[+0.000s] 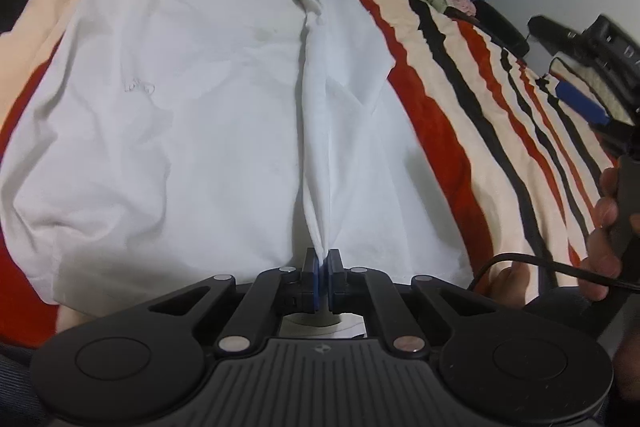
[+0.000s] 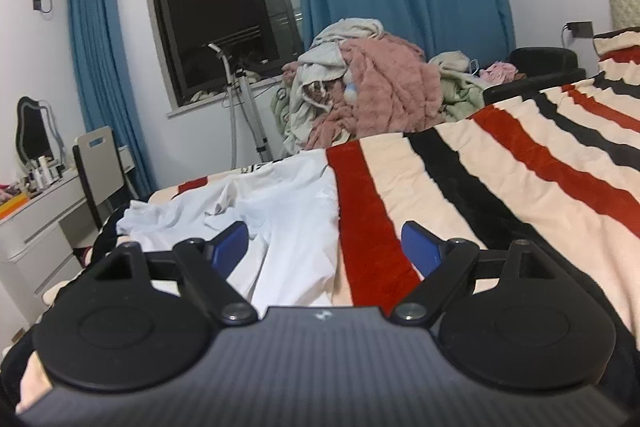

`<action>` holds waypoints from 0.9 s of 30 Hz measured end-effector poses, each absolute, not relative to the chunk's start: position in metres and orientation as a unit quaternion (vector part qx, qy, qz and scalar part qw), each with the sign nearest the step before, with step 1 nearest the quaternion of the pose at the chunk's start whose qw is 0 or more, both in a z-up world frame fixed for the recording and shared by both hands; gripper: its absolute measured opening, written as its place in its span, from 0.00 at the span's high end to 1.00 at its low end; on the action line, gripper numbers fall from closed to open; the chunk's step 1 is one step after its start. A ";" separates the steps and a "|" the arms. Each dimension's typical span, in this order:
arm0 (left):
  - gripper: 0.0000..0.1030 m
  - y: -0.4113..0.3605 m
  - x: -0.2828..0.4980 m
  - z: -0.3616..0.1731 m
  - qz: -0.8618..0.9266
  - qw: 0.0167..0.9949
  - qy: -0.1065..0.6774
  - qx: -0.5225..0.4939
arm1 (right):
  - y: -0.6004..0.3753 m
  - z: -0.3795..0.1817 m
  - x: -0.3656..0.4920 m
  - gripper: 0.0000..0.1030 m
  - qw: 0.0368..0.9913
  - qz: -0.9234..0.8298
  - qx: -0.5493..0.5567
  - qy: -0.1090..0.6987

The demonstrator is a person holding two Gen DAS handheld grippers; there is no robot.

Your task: Fold clothes

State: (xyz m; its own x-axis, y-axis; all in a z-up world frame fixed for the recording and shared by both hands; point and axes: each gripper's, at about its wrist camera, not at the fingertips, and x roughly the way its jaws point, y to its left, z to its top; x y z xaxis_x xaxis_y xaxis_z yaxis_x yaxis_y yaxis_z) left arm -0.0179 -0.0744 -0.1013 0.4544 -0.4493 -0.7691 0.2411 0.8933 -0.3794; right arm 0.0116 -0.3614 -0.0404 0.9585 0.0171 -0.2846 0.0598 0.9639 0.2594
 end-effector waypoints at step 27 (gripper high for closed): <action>0.67 -0.121 0.320 -0.094 -0.053 0.909 0.364 -0.195 | -0.382 -0.084 0.074 0.17 0.956 -0.043 0.207 0.202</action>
